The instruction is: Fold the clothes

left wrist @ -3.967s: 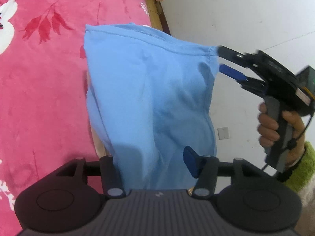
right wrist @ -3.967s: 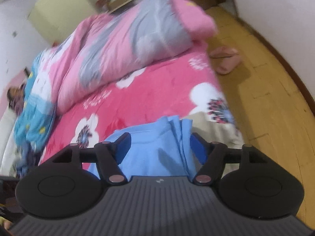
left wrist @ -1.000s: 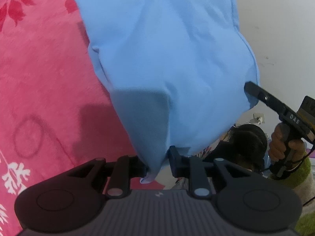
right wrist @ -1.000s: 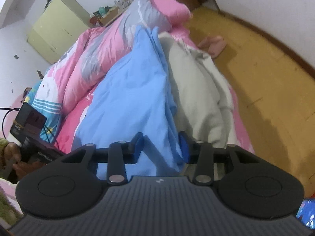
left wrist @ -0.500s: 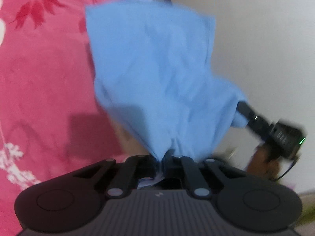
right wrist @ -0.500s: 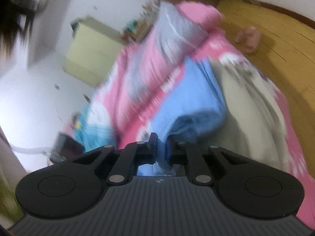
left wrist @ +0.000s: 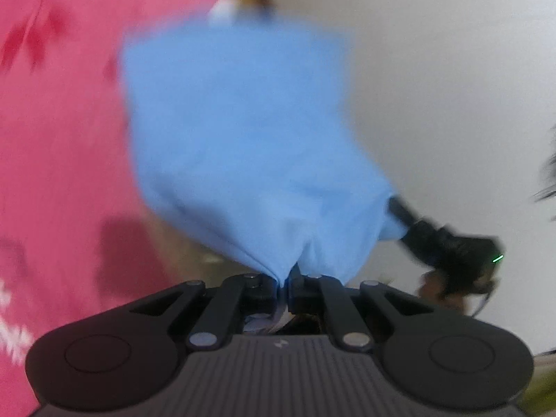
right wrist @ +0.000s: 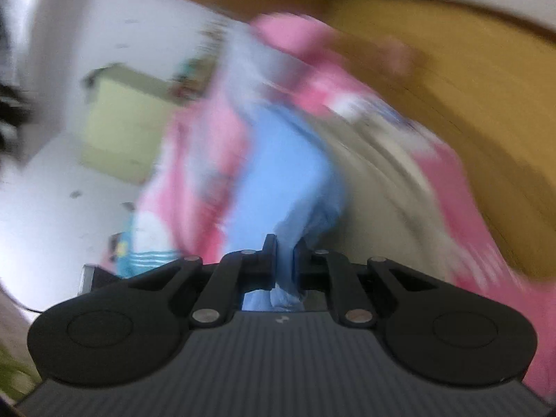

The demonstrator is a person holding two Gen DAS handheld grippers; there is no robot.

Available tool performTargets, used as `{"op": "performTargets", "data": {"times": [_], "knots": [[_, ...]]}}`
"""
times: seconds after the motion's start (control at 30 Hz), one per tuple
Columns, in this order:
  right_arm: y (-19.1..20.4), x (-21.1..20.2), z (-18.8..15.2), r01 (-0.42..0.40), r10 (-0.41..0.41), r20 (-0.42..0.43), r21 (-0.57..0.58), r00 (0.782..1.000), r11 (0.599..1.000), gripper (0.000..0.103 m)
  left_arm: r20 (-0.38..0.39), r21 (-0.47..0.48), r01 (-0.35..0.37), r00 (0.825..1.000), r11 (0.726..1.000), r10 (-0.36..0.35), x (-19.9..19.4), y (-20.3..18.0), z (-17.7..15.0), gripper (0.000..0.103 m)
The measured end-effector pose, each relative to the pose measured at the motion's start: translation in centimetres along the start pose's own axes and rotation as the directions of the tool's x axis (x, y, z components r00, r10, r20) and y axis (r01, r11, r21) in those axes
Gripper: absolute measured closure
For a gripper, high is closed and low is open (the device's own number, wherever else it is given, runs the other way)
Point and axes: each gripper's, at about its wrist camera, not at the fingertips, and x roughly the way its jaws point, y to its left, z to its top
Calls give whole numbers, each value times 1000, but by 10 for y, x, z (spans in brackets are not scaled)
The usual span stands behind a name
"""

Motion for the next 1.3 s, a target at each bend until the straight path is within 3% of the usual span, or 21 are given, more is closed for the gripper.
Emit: {"op": "performTargets", "data": {"times": [0.1,0.53,0.83,0.97,1.07,1.23,1.3], "knots": [[-28,-5,-18,69,-68,-21,62,997,996,96,-33,-23,-27,999,999,27,15,14,-5,97],[-10,-10,-5,12,-12,-22,-16,1000,1000,96,-20,40,-16,1000,999,17,16,13,-5,97],[-16,-12,-2,9,-9,-37,-14,999,1000,96,-2,-4,92,996,996,-92,15,6,-11,97],[-16,-14,5,12,-13,-43,-12,999,1000,96,13,3,70,997,998,-70,23,10,-7,97],[-17,-15,10,15,-15,-47,-11,999,1000,96,-4,-58,89,996,994,-90,31,20,-9,97],[-12,-22,19,20,-21,-63,-20,998,1000,96,12,-48,126,992,991,-126,31,15,-17,96],[-17,-18,17,46,-48,-79,-21,996,999,96,-1,-43,102,995,994,-102,37,17,-16,95]]}}
